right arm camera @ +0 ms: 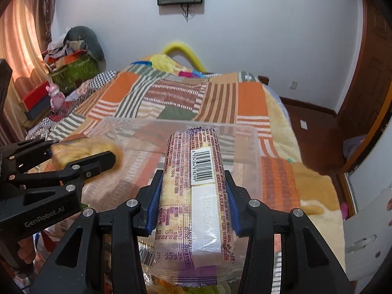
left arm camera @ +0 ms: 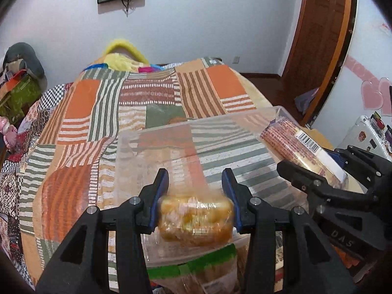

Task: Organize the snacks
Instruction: 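Lower bread rolls into clear box with left tool while right tool sets biscuit tube, then grasp white-blue snack bag with left tool while right tool grasps wafer roll pack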

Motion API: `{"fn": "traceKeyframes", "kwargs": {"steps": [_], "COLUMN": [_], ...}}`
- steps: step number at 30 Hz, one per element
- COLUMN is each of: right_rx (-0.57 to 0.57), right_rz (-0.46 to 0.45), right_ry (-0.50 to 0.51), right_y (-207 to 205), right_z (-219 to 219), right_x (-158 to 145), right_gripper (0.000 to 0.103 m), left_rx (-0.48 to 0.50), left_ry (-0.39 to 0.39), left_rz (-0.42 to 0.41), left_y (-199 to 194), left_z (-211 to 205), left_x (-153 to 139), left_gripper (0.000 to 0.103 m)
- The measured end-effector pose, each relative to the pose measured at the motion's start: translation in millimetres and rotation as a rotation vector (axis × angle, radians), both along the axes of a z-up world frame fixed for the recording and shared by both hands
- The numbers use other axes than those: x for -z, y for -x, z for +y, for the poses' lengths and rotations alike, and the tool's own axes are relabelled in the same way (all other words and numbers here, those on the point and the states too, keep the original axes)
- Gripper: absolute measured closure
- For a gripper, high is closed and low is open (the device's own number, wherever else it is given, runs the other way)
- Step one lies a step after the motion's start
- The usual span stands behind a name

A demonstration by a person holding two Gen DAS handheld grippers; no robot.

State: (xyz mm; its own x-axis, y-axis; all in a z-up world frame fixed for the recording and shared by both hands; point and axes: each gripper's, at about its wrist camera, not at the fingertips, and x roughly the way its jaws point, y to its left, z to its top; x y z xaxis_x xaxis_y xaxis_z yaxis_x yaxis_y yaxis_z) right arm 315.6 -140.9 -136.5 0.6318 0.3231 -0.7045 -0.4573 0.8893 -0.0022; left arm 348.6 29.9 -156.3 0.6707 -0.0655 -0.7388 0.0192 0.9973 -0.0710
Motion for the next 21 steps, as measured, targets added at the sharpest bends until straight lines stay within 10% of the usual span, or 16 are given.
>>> {"fn": "traceKeyframes", "kwargs": {"steps": [21], "right_rx": [-0.018], "right_rz": [-0.078], "right_ry": [-0.065], "right_y": [28], "right_z": [-23], "right_x": [-41], "right_gripper": [0.044], "left_rx": [0.002], "left_ry": [-0.013], "left_rz": [-0.154], "left_y": [77], "left_z": [20], "left_x": [-60], "left_gripper": [0.021]}}
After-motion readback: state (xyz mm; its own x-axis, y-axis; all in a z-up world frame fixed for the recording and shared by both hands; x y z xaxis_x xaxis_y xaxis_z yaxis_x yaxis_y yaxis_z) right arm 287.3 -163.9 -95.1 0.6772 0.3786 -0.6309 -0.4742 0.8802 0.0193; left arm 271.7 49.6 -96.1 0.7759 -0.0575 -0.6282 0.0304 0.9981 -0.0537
